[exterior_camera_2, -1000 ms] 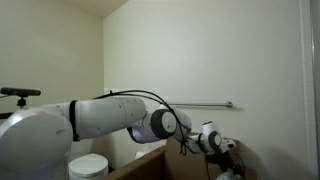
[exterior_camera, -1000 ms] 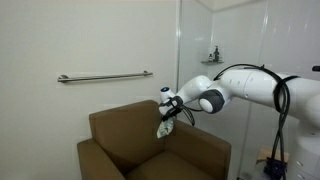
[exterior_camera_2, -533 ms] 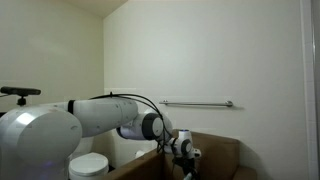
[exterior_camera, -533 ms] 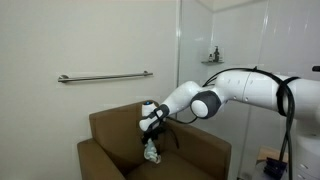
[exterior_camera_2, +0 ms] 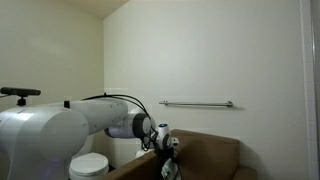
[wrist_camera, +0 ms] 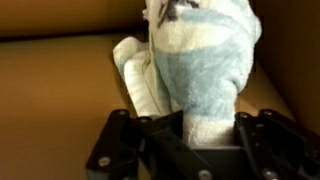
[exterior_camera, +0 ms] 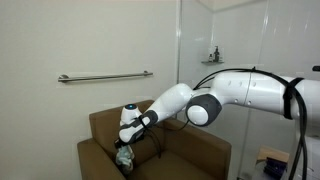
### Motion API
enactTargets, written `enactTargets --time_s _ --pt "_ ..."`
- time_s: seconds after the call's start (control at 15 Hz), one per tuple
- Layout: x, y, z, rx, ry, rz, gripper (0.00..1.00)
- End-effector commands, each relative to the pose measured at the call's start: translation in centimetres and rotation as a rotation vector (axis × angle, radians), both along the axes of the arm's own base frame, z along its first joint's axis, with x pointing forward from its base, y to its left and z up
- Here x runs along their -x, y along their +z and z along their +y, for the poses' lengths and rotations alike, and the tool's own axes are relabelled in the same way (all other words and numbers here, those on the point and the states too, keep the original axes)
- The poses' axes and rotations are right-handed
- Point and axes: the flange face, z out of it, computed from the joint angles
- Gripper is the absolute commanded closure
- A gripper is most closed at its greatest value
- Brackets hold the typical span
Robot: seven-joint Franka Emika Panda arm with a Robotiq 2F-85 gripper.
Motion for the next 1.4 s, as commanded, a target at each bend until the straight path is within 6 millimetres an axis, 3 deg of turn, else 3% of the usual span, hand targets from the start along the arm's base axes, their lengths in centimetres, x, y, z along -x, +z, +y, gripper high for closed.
enactTargets --time_s 0.0,0.2,0.4,0.53,0.73,1.0,1.13,1.33 --pt "-0.5 1.7 1.9 0.125 0.074 -0.141 0.95" --pt "0.9 -0.1 2.1 0.251 0.160 -0.198 0.96" --pt "2.5 -2.5 -1.3 0.397 0.163 -0.193 0.95" --pt "3.6 -3.9 -5.2 0.498 0.129 -0.154 0.95" --pt "5.6 -5.4 -12.7 0.652 0.055 -0.079 0.95" --pt "7.7 -6.4 -21.0 0.792 -0.040 0.010 0.95" --pt "9.2 -8.5 -22.5 0.702 -0.076 0.158 0.95" --pt "11.5 -10.1 -21.8 0.577 -0.091 0.263 0.95"
